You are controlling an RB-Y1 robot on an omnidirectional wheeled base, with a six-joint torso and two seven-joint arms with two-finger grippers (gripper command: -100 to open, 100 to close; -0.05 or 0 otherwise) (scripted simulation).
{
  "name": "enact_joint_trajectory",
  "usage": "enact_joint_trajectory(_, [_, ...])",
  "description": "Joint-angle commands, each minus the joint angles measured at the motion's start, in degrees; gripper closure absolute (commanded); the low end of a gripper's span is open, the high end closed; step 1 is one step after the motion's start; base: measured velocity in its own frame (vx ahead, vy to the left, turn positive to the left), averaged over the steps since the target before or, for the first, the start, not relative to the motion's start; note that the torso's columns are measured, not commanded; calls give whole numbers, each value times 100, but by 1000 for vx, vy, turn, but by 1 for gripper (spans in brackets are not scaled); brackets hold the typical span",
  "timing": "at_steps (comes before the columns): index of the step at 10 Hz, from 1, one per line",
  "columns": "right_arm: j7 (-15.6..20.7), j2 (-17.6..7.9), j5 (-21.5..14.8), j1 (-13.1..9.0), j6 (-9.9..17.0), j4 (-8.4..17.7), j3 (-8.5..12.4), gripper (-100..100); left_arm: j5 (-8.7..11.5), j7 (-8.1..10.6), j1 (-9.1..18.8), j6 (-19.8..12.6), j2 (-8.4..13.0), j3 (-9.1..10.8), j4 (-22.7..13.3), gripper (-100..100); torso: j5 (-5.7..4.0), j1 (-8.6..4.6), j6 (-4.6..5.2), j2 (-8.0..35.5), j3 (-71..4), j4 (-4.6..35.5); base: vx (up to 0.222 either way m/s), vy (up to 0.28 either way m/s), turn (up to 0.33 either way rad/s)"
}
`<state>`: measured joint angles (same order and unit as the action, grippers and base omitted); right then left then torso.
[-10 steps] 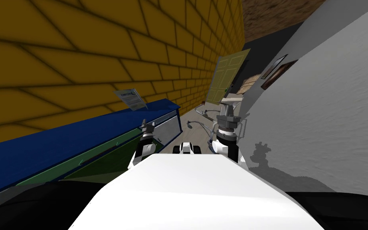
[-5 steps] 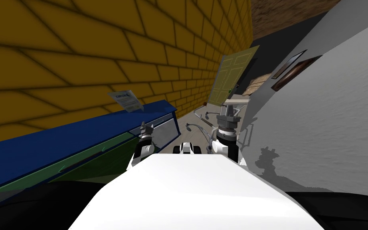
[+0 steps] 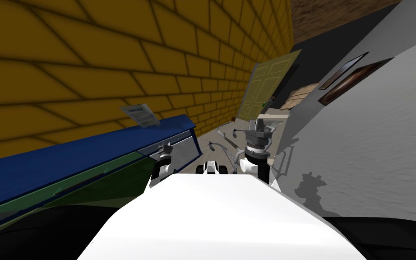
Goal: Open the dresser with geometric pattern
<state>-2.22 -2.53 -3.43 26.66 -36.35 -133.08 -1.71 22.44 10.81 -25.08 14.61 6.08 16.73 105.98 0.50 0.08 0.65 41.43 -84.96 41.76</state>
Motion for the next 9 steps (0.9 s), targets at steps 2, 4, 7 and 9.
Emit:
enact_joint_trajectory(2, [0, -1, 0, 0, 0, 0, 1, 0, 119, 44, 29, -216, -357, 45, -254, -100, 2, 15, -4, 6, 2, 2, 90, -92, 51])
enact_joint_trajectory(4, [0, -2, 0, 0, 0, 0, 1, 0, 125, 56, 0, -99, -313, 123, -174, -100, 15, 16, 8, 3, 4, -2, 34, -27, 39])
enact_joint_trajectory(7, [0, -2, 0, 0, 0, 0, 1, 0, 169, 52, -54, -189, -270, 250, 72, -100, -15, 35, -35, 11, 5, 19, 48, 8, 45])
enact_joint_trajectory(9, [0, -2, 0, -1, 0, 1, 2, 0, 128, 54, 2, -88, -313, 151, -149, 100, -13, 37, -38, 28, 9, 23, -48, -6, -68])
